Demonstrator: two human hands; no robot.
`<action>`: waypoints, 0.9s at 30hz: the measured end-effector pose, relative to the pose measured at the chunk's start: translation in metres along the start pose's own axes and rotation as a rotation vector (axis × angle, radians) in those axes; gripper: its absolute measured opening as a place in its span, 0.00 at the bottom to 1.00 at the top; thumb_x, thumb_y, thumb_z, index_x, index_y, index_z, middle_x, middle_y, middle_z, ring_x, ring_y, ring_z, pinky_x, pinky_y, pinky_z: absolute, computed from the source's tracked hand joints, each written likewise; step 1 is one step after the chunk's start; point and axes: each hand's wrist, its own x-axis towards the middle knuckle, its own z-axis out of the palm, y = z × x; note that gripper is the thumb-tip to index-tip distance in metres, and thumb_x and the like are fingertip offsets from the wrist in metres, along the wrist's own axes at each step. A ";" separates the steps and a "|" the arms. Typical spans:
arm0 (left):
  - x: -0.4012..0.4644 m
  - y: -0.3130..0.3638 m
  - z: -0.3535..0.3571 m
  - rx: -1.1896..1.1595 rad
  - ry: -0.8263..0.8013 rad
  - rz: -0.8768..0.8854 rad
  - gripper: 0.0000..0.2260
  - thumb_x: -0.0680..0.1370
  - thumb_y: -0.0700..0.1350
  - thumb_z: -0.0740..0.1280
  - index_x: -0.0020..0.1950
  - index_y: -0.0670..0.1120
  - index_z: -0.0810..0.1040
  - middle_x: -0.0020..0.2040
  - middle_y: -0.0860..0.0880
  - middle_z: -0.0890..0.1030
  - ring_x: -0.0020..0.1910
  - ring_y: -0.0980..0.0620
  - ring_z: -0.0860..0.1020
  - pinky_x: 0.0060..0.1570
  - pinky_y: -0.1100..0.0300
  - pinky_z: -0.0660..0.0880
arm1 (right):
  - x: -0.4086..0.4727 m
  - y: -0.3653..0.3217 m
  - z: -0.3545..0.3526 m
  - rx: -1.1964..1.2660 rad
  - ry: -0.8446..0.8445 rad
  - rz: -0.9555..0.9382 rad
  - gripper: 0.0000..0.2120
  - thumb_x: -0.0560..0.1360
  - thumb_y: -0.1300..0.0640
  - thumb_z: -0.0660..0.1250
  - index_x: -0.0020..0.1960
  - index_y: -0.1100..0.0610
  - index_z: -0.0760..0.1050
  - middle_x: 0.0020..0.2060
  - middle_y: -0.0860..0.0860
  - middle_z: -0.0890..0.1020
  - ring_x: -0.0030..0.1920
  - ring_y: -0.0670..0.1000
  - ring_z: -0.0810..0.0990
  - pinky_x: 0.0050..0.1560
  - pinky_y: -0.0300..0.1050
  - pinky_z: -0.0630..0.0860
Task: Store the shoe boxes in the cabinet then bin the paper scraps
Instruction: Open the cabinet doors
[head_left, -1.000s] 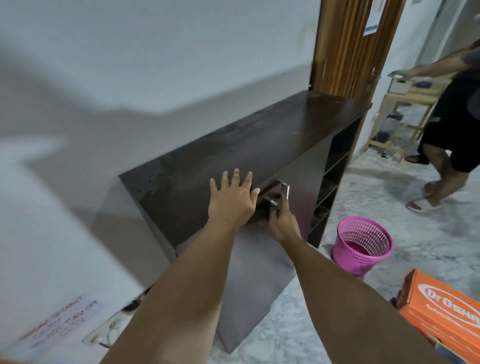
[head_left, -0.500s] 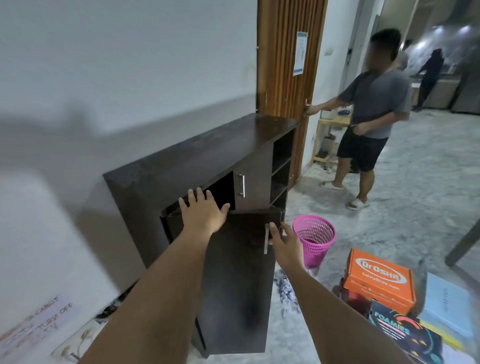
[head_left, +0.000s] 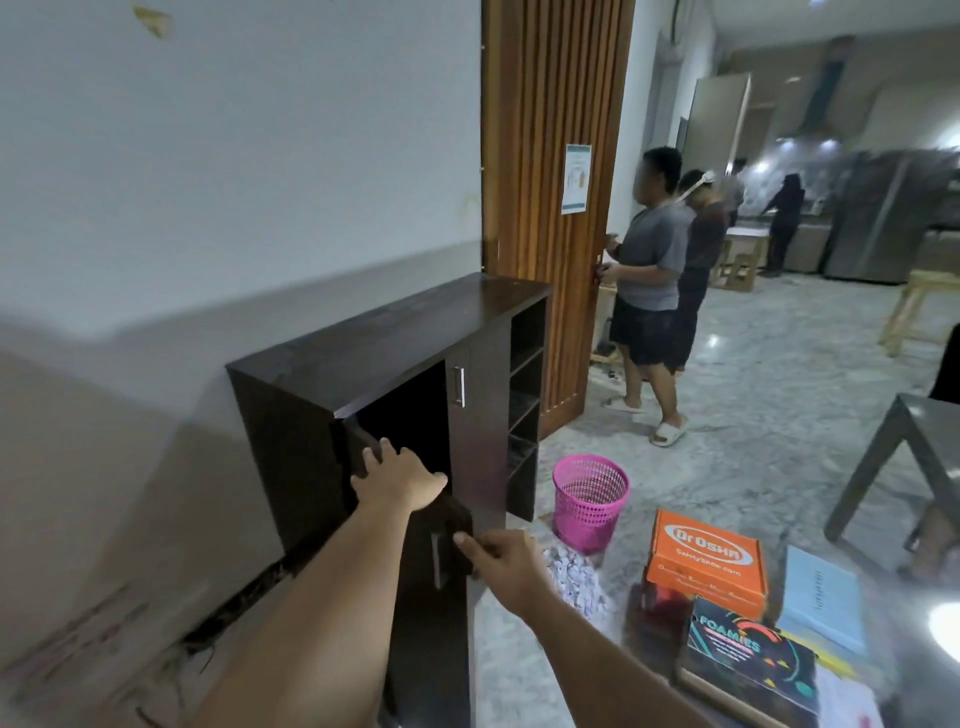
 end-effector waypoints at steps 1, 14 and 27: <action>-0.003 0.001 0.001 -0.018 -0.002 0.004 0.36 0.79 0.62 0.61 0.82 0.45 0.56 0.84 0.43 0.45 0.82 0.37 0.45 0.77 0.35 0.52 | -0.003 -0.001 0.001 0.050 0.005 0.029 0.38 0.66 0.20 0.64 0.36 0.58 0.79 0.31 0.56 0.82 0.33 0.54 0.83 0.34 0.44 0.73; 0.040 0.047 -0.008 0.193 0.032 0.109 0.28 0.77 0.47 0.64 0.78 0.46 0.65 0.79 0.40 0.62 0.81 0.36 0.50 0.76 0.32 0.51 | 0.047 -0.009 -0.039 0.262 -0.230 0.321 0.19 0.84 0.50 0.64 0.54 0.68 0.80 0.33 0.55 0.82 0.28 0.48 0.80 0.29 0.39 0.74; 0.254 0.107 -0.028 0.253 0.302 0.151 0.29 0.84 0.57 0.51 0.83 0.46 0.53 0.83 0.43 0.53 0.82 0.39 0.45 0.78 0.36 0.48 | 0.347 0.029 -0.053 0.038 -0.109 0.192 0.04 0.76 0.51 0.70 0.46 0.47 0.84 0.43 0.49 0.86 0.46 0.56 0.84 0.50 0.55 0.83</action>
